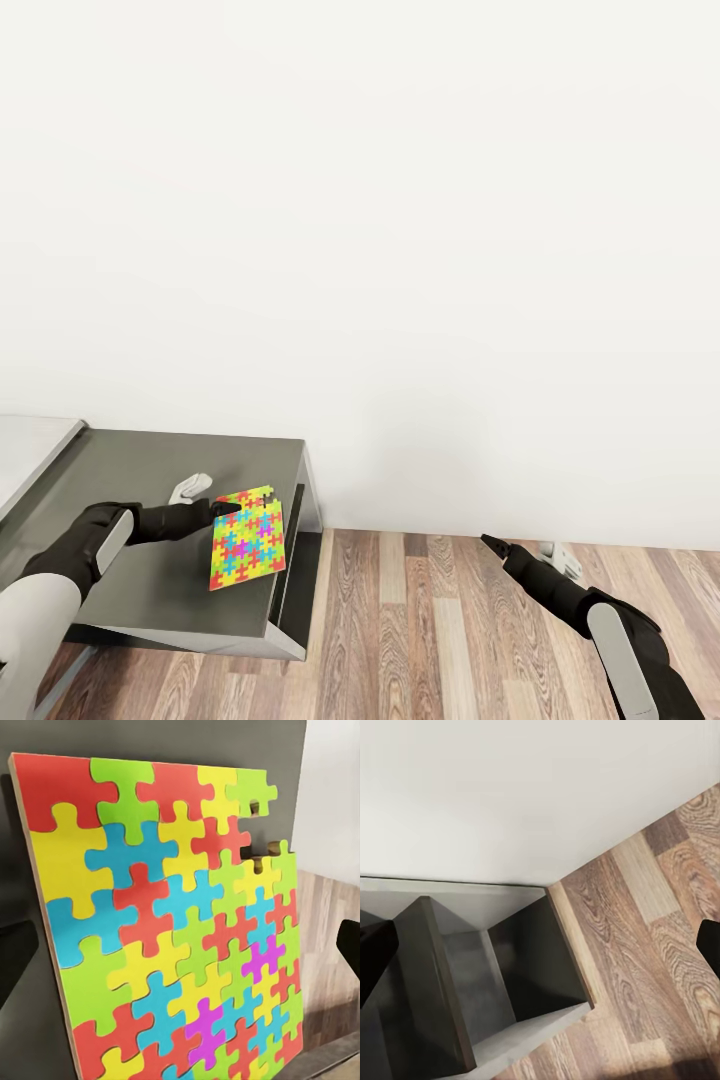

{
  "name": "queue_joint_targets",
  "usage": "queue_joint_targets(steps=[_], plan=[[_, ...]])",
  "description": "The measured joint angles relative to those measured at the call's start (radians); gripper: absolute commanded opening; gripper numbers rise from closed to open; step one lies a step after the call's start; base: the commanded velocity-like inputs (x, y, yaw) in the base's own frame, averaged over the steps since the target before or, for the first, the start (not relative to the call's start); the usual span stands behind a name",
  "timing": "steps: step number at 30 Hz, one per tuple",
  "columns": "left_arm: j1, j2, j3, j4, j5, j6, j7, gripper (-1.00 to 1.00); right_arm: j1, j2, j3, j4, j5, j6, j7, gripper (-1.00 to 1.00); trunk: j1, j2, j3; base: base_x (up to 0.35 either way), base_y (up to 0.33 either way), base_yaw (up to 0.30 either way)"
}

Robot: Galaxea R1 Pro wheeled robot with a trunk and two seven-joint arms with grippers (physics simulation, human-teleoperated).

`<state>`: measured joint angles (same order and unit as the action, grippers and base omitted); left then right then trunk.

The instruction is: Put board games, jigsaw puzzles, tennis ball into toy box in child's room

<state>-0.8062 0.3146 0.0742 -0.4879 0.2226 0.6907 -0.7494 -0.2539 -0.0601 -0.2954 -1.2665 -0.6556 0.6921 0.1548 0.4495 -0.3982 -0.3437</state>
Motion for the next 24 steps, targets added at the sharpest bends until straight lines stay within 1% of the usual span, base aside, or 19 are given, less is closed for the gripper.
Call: queue_joint_targets(steps=[8,15,24], plan=[[0.0,0.0,0.0,0.0,0.0,0.0,-0.003,1.0,0.0,0.0,0.001,0.0,0.0,0.0,0.0,1.0,0.0,0.0,0.0,0.0,0.0,0.0],[0.0,0.0,0.0,0.0,-0.002,0.0,-0.047,1.0,0.0,0.0,0.001,0.0,0.0,0.0,0.001,1.0,0.0,0.0,0.0,0.0,0.0,0.0],[0.0,0.0,-0.001,0.0,-0.002,0.0,-0.056,1.0,0.0,0.0,0.0,0.0,0.0,0.0,0.002,1.0,0.0,0.0,0.0,0.0,0.0,0.0]])
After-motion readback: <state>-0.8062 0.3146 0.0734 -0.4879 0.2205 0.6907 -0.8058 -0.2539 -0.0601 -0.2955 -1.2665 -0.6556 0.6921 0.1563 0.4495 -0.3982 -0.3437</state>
